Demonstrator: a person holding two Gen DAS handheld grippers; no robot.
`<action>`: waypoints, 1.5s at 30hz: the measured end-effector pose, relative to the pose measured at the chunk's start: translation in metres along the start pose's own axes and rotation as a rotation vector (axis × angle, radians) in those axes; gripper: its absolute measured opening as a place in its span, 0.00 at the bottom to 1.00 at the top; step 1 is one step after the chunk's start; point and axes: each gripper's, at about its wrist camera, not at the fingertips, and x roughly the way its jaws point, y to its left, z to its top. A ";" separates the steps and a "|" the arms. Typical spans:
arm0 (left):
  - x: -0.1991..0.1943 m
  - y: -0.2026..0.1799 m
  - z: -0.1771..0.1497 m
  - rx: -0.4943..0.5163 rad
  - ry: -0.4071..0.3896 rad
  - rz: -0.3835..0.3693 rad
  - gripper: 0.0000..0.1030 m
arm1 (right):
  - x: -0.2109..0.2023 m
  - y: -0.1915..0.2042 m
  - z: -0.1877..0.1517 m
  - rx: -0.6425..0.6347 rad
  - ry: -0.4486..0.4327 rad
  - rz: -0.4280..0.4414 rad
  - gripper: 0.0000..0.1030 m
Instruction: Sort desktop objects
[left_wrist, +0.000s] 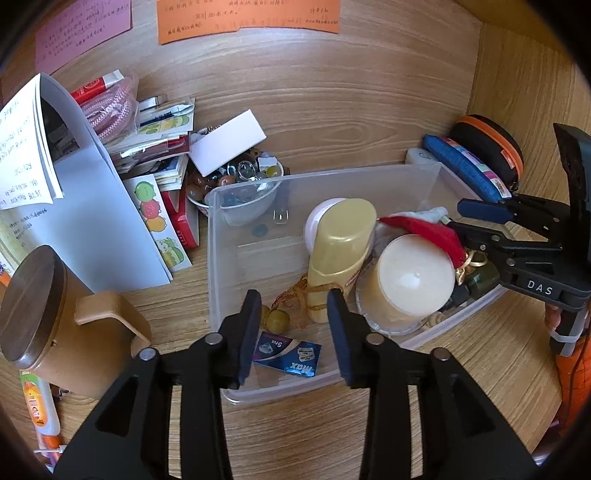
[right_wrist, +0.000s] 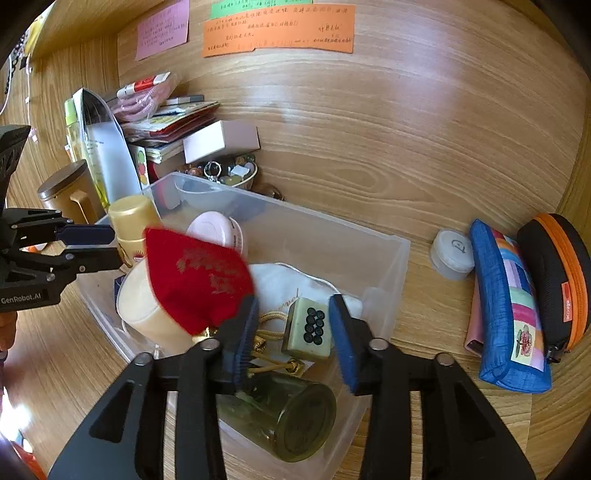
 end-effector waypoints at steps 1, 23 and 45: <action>-0.002 0.000 0.000 0.000 -0.004 0.001 0.43 | -0.002 0.000 0.000 0.001 -0.008 -0.001 0.39; -0.067 -0.016 -0.011 -0.009 -0.152 0.102 0.91 | -0.072 0.025 0.002 -0.033 -0.142 -0.066 0.88; -0.126 -0.049 -0.058 -0.231 -0.378 0.165 0.99 | -0.149 0.048 -0.060 0.128 -0.283 -0.243 1.00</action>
